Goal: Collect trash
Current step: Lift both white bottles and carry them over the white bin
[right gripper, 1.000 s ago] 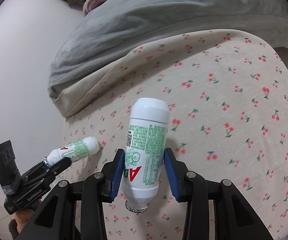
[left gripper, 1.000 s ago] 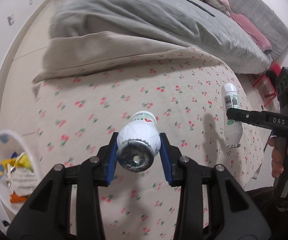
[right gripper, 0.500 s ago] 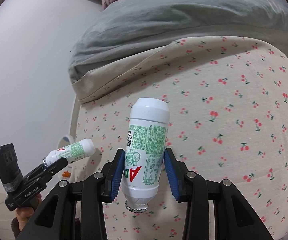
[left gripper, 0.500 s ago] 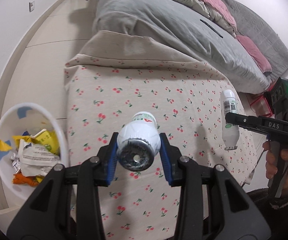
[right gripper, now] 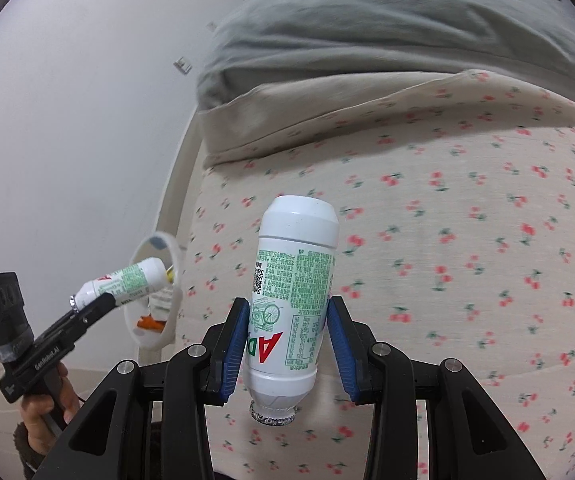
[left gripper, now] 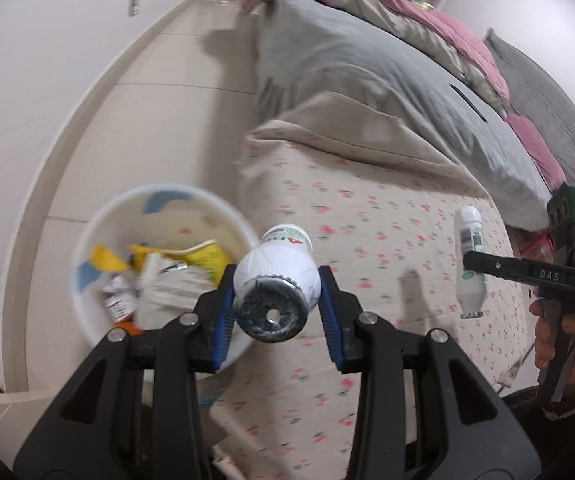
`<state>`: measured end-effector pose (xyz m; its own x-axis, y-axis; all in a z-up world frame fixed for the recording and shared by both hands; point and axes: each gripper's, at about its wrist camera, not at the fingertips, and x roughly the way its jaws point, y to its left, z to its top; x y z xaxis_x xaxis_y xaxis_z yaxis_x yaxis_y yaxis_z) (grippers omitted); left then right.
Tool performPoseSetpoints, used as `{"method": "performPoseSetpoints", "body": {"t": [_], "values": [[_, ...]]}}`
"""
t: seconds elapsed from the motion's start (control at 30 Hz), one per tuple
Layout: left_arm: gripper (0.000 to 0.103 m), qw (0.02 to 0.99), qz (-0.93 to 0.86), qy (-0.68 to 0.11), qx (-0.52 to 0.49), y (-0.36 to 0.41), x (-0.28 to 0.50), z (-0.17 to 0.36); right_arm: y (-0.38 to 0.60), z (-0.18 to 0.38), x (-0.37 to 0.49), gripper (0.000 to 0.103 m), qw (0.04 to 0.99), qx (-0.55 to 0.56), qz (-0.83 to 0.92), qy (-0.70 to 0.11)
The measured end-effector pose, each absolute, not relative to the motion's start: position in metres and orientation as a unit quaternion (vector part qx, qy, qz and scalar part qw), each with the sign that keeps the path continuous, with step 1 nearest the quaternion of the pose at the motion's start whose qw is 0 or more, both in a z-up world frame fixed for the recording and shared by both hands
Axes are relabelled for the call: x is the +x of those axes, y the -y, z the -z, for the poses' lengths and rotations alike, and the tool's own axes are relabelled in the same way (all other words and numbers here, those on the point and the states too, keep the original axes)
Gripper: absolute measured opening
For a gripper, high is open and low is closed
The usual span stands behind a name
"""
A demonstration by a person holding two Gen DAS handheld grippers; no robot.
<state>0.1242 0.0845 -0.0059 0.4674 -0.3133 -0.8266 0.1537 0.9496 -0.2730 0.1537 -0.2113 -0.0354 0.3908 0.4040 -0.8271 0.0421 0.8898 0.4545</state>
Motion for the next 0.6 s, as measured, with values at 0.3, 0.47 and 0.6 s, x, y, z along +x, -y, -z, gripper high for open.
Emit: {"method": "performPoseSetpoints", "body": {"t": [0.3,0.47,0.6], "values": [[0.04,0.86,0.066,-0.492,-0.123,-0.148,0.13,0.02,0.158,0.041,0.165,0.041,0.803,0.185,-0.141,-0.549],[0.041,0.858,0.048,-0.497,-0.123,-0.155,0.141,0.032,0.129,0.042,0.166,0.041,0.803,0.17,-0.154,-0.551],[0.041,0.855,0.049,-0.5,-0.13,-0.159,0.148,0.045,0.111,0.044,0.162,0.041,0.802,0.158,-0.163,-0.553]]}}
